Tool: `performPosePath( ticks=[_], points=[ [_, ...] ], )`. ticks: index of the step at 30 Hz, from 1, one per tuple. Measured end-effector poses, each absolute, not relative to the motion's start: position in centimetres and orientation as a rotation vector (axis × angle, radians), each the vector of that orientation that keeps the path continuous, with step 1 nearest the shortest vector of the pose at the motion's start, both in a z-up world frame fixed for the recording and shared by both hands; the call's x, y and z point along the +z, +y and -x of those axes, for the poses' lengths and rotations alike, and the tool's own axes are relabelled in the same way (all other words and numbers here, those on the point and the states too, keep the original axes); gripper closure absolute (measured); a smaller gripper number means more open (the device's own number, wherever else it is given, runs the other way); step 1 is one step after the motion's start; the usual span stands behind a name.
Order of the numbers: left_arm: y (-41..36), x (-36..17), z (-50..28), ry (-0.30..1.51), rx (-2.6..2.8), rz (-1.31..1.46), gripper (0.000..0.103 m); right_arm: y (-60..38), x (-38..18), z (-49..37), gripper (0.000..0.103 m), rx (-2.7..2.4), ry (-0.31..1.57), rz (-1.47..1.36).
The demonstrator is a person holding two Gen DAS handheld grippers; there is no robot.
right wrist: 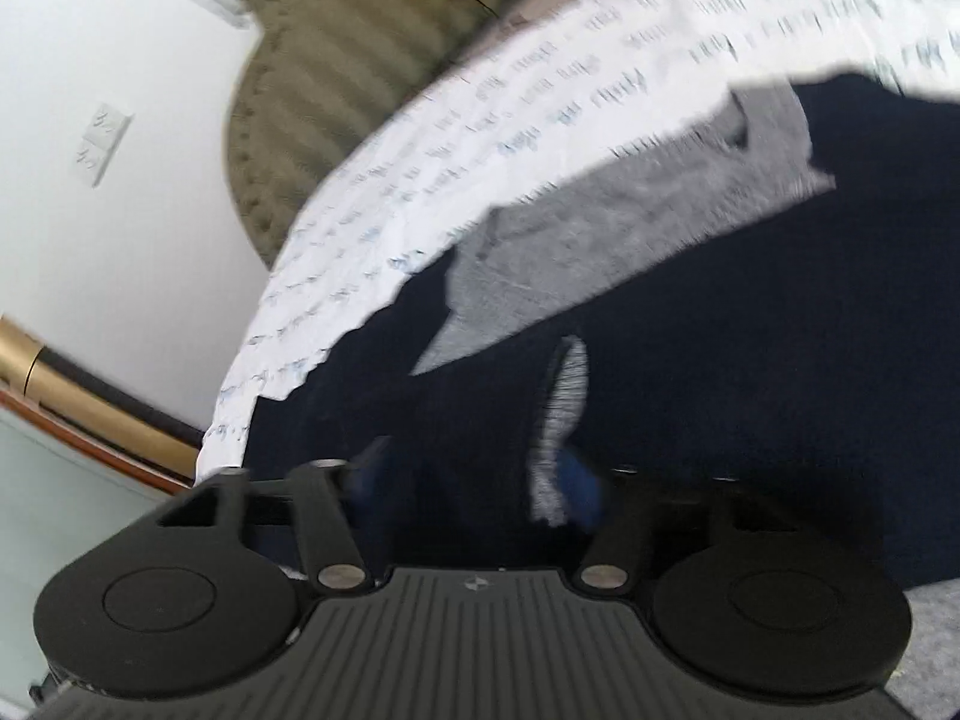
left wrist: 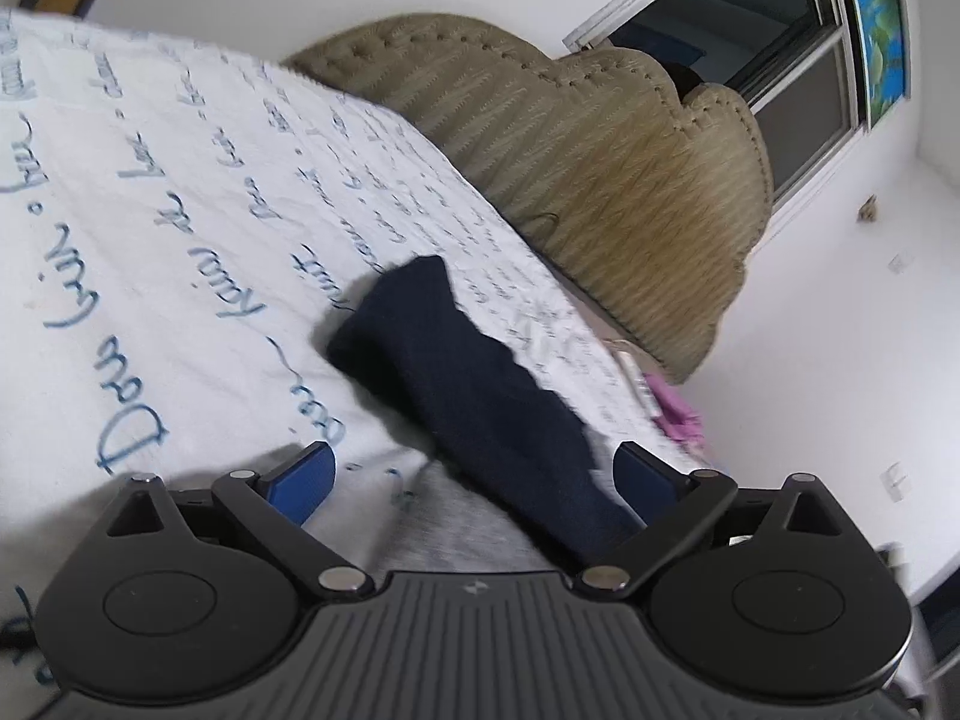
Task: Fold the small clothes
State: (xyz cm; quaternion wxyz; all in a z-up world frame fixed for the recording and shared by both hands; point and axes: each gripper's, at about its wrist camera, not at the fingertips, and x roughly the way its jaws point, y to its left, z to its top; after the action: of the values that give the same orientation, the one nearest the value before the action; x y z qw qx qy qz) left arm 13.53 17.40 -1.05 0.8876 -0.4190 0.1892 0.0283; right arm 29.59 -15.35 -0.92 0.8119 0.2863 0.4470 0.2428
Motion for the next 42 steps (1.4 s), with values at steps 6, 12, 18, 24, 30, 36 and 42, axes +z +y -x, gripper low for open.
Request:
performPosePath(
  ticks=[6,12,18,24,30,36,42],
  points=[
    [20.7,-2.1,-15.3,0.419,0.027,1.219,0.003,-15.7,0.2,-29.7,0.085,0.55,0.893,-0.633],
    [22.4,-2.7,-16.4,0.36,0.037,1.368,0.003,-18.9,3.8,-30.3,0.085,0.601,0.769,-0.734],
    [20.7,-3.0,-18.7,0.399,0.015,1.454,0.003,-21.1,5.1,-30.7,0.085,0.614,0.739,-0.789],
    [19.8,-3.5,-19.5,0.404,0.125,1.469,0.003,-21.5,8.3,-30.7,0.085,0.679,0.665,-0.813],
    [19.7,-3.4,-20.9,0.398,0.112,1.523,0.003,-24.3,10.1,-30.3,0.085,0.683,0.614,-0.842],
    [18.5,-3.8,-19.1,0.424,0.061,1.585,0.003,-25.4,9.8,-30.1,0.085,0.666,0.605,-0.868],
    [18.6,-3.6,-20.4,0.426,0.055,1.624,0.003,-25.3,11.0,-30.6,0.085,0.692,0.591,-0.858]
  ],
)
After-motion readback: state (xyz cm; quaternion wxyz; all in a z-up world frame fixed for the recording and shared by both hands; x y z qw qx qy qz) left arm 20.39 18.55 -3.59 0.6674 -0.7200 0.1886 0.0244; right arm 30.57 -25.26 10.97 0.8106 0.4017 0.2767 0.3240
